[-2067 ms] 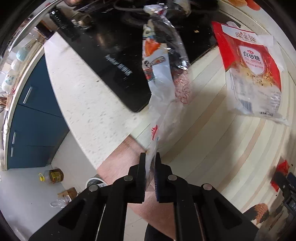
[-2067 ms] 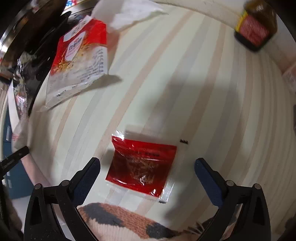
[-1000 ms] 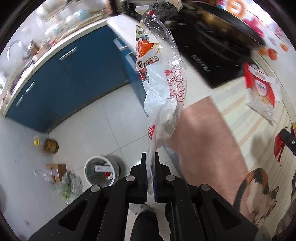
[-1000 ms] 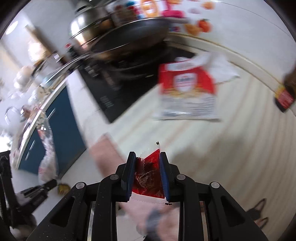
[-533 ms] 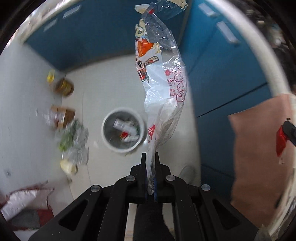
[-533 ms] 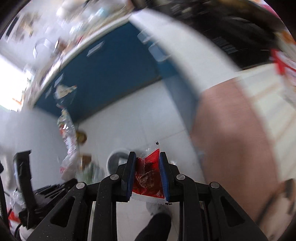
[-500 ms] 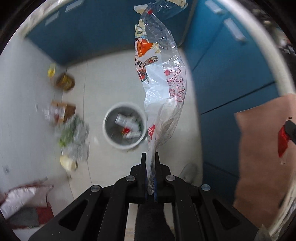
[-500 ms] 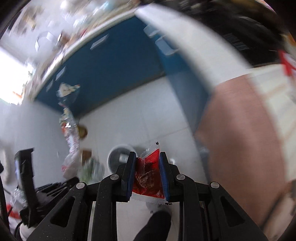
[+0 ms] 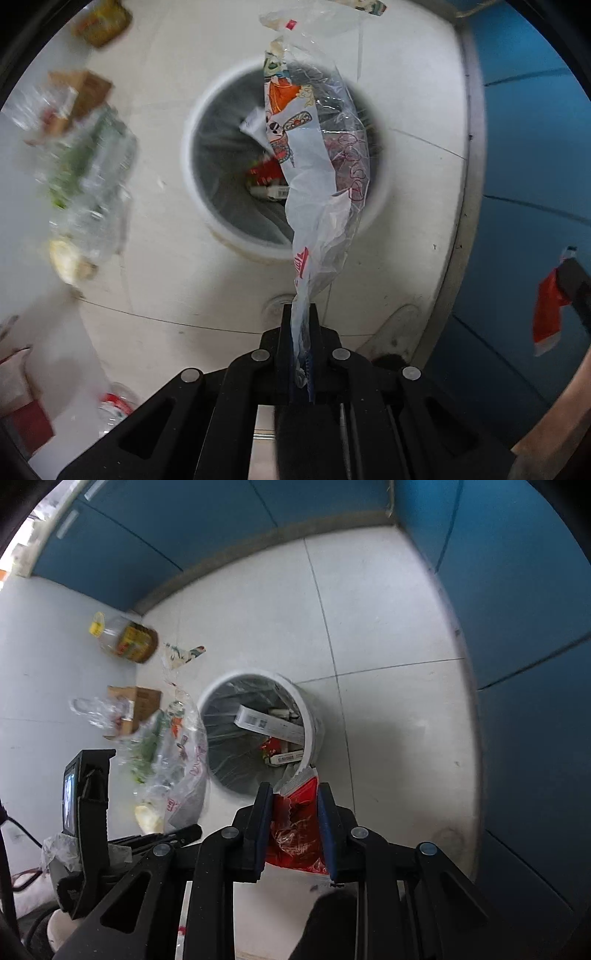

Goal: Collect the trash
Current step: 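Carry the sauce packet and clear wrapper over the trash bin, then open both tools to drop the packet and wrapper into the bin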

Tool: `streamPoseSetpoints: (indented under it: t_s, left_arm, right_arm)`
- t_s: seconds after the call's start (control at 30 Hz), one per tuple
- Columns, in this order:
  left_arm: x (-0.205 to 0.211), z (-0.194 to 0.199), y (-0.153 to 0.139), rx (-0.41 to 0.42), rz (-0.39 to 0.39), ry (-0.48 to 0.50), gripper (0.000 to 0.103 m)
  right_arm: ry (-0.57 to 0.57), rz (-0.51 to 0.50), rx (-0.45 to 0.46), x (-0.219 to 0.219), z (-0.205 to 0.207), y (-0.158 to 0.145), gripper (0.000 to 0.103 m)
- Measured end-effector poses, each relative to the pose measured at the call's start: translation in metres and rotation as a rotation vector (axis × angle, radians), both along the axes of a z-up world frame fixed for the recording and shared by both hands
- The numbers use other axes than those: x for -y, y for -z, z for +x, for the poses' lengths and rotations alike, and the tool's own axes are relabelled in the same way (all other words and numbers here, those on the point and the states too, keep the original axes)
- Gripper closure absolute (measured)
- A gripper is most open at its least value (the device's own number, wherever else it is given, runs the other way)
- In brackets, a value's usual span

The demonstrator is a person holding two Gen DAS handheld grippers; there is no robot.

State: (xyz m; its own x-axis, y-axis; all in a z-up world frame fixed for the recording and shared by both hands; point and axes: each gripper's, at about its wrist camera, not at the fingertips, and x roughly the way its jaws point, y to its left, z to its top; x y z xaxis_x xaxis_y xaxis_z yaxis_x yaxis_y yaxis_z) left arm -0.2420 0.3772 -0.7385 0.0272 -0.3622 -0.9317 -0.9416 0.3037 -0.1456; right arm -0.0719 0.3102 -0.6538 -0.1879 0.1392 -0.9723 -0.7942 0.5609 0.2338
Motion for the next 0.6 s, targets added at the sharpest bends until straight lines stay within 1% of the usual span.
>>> streamPoseSetpoints:
  t_s: [0.07, 0.1, 0.17, 0.2, 0.23, 0.27, 0.3, 0.33, 0.37, 0.47, 0.5, 0.53, 0.57, 0.6]
  left_arm:
    - [-0.014, -0.004, 0.029, 0.02, -0.039, -0.028, 0.1]
    - [-0.02, -0.006, 0.045, 0.022, -0.053, -0.045, 0.099]
    - [-0.028, -0.008, 0.061, 0.041, -0.062, -0.067, 0.097]
    - [-0.029, -0.01, 0.066, 0.046, -0.065, -0.075, 0.095]
    - [-0.033, -0.013, 0.071, 0.037, -0.066, -0.083, 0.095]
    - [-0.035, -0.015, 0.074, 0.037, -0.064, -0.097, 0.092]
    - [-0.038, -0.018, 0.076, 0.042, -0.061, -0.112, 0.078]
    - [-0.039, -0.02, 0.078, 0.042, -0.059, -0.12, 0.041]
    - [-0.039, -0.022, 0.078, 0.041, -0.056, -0.125, 0.001]
    - [-0.041, -0.027, 0.069, 0.031, -0.018, -0.131, 0.0]
    - [-0.041, -0.029, 0.062, 0.021, 0.0, -0.142, 0.0]
    - [-0.041, -0.031, 0.057, 0.018, 0.012, -0.149, 0.0]
    - [-0.042, -0.033, 0.051, 0.011, 0.03, -0.155, 0.0]
    - [-0.043, -0.038, 0.041, 0.003, 0.059, -0.165, 0.0]
  right_arm:
    - [0.005, -0.012, -0.029, -0.017, -0.005, 0.048, 0.078]
    - [0.008, -0.016, -0.035, -0.02, -0.005, 0.063, 0.078]
    - [0.01, -0.023, -0.06, -0.033, -0.004, 0.097, 0.078]
    - [0.011, -0.009, -0.099, -0.039, -0.005, 0.111, 0.078]
    - [0.008, -0.006, -0.117, -0.045, -0.006, 0.123, 0.078]
    - [0.003, -0.005, -0.124, -0.05, -0.008, 0.132, 0.078]
    - [-0.005, -0.001, -0.129, -0.057, -0.01, 0.139, 0.078]
    - [-0.011, -0.001, -0.14, -0.064, -0.012, 0.144, 0.078]
    - [-0.018, -0.007, -0.148, -0.069, -0.015, 0.15, 0.077]
    - [-0.013, -0.03, -0.158, -0.082, -0.019, 0.16, 0.074]
    - [-0.009, -0.032, -0.157, -0.084, -0.019, 0.16, 0.069]
    - [-0.004, -0.032, -0.155, -0.085, -0.018, 0.159, 0.059]
    - [0.0, -0.03, -0.151, -0.085, -0.017, 0.156, 0.053]
    - [0.002, -0.025, -0.15, -0.085, -0.016, 0.153, 0.045]
